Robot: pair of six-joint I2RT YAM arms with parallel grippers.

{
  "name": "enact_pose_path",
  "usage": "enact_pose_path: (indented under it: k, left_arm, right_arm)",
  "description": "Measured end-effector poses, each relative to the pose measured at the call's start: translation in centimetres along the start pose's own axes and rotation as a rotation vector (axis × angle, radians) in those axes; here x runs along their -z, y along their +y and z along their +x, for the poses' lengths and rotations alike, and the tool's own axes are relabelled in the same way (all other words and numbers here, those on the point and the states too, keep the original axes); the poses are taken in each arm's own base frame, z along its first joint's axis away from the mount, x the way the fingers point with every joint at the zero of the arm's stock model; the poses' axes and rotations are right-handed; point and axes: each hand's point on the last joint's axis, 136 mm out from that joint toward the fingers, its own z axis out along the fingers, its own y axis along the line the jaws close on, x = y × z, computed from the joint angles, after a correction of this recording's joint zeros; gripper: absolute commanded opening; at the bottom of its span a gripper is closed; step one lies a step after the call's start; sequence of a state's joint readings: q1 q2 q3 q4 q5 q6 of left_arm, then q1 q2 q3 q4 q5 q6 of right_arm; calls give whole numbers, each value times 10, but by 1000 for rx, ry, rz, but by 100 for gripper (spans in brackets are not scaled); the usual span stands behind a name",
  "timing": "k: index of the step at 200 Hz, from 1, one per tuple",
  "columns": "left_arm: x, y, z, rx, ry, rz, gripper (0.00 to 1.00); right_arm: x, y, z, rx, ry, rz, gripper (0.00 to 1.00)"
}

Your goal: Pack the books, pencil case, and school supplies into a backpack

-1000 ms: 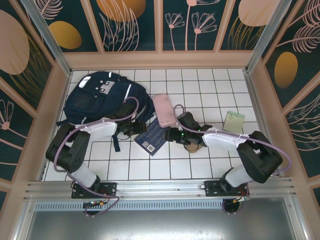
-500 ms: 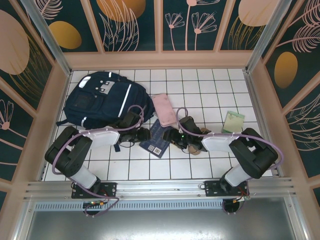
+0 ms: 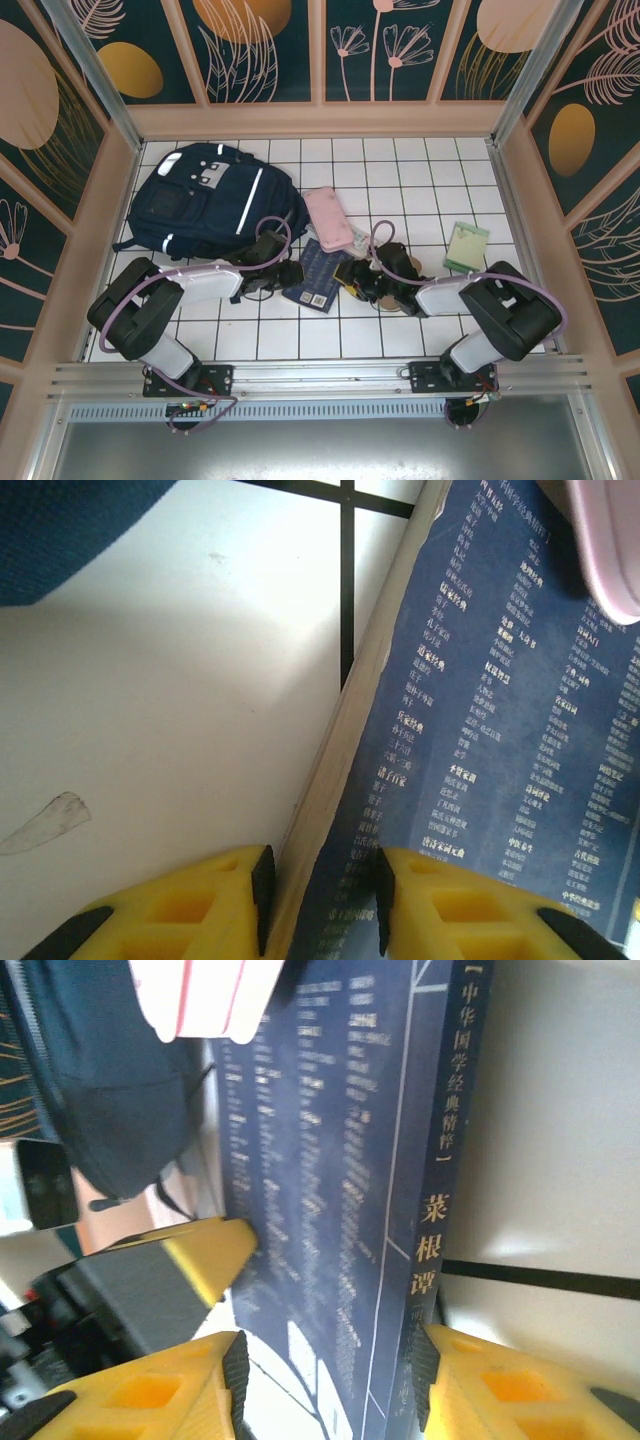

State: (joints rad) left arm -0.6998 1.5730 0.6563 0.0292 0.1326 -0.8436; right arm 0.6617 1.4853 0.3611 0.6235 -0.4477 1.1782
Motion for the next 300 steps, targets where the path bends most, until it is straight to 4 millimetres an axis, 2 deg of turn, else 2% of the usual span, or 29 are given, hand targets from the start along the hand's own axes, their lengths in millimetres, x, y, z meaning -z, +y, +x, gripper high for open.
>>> enact_pose_path:
  k: [20,41,59,82,110,152,171,210,245,257,270,300]
  left_arm:
    - [0,-2,2,3,12,11,34]
    - [-1,-20,24,-27,89,70,34]
    - [0,-28,38,-39,141,100,35]
    - [1,-28,42,-39,162,103,35]
    - [1,-27,42,-37,170,88,37]
    - [5,-26,36,-62,165,35,38]
    - [7,-32,26,-89,146,21,38]
    - [4,-40,9,-140,112,-7,38]
    - [-14,-27,17,-150,153,-53,34]
    - [-13,-28,16,-146,153,-46,33]
    - [-14,-27,16,-145,152,-42,32]
    - [-15,-28,17,-137,144,-23,30]
  right_arm:
    - [3,16,2,22,14,-47,41]
    - [0,41,6,72,48,-104,36]
    - [-1,47,7,83,58,-119,33]
    - [-8,36,7,67,73,-82,33]
    - [-5,18,5,97,57,24,37]
    - [17,27,-24,238,-69,145,37]
    - [24,14,-34,256,-102,214,38]
    - [26,-15,-35,259,-99,328,38]
    - [24,-40,-36,246,-91,421,40]
    - [23,-47,-34,242,-85,450,40]
    - [21,-50,-32,249,-80,461,40]
    - [6,-42,-28,268,-60,411,40]
